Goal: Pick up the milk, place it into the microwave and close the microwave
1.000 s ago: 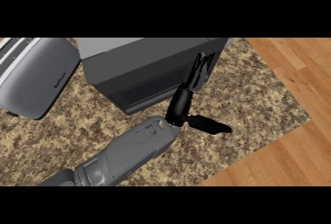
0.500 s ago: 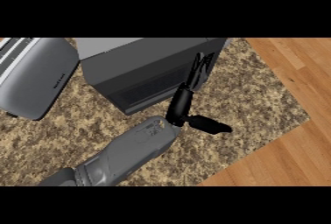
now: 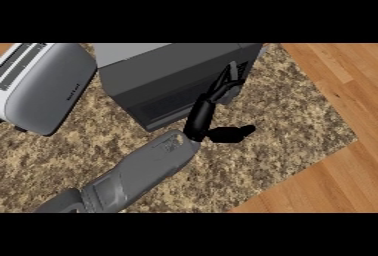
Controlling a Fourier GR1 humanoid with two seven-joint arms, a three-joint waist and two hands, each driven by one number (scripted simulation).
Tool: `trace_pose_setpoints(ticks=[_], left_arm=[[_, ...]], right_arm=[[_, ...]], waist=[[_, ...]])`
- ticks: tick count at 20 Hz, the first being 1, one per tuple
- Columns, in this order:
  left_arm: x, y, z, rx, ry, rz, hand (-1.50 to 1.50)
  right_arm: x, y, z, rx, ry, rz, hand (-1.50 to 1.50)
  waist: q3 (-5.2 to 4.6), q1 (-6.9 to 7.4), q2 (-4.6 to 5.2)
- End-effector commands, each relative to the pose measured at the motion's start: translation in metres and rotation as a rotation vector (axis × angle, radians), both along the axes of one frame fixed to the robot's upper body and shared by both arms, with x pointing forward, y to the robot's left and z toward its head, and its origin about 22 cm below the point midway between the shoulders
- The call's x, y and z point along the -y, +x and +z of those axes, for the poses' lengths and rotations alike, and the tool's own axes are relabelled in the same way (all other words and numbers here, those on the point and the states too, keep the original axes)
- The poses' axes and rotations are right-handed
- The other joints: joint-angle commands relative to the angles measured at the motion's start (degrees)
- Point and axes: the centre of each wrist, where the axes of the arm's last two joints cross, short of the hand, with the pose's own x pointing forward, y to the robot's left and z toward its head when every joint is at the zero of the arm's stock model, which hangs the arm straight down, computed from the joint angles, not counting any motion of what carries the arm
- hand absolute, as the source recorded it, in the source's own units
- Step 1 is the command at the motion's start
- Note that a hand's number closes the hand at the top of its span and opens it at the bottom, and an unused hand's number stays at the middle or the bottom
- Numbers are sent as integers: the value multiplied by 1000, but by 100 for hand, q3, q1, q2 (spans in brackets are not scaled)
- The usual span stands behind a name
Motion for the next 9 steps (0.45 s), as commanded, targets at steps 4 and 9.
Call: trace_pose_setpoints(ticks=[4, 9], left_arm=[[-32, 42, 6, -15, 204, 257, -150], [-20, 42, 10, 3, 245, 262, -150]], right_arm=[[5, -2, 2, -8, 10, -28, -150], [7, -5, 5, -9, 6, -35, -150]], waist=[[28, 258, -25], [18, 276, -7]])
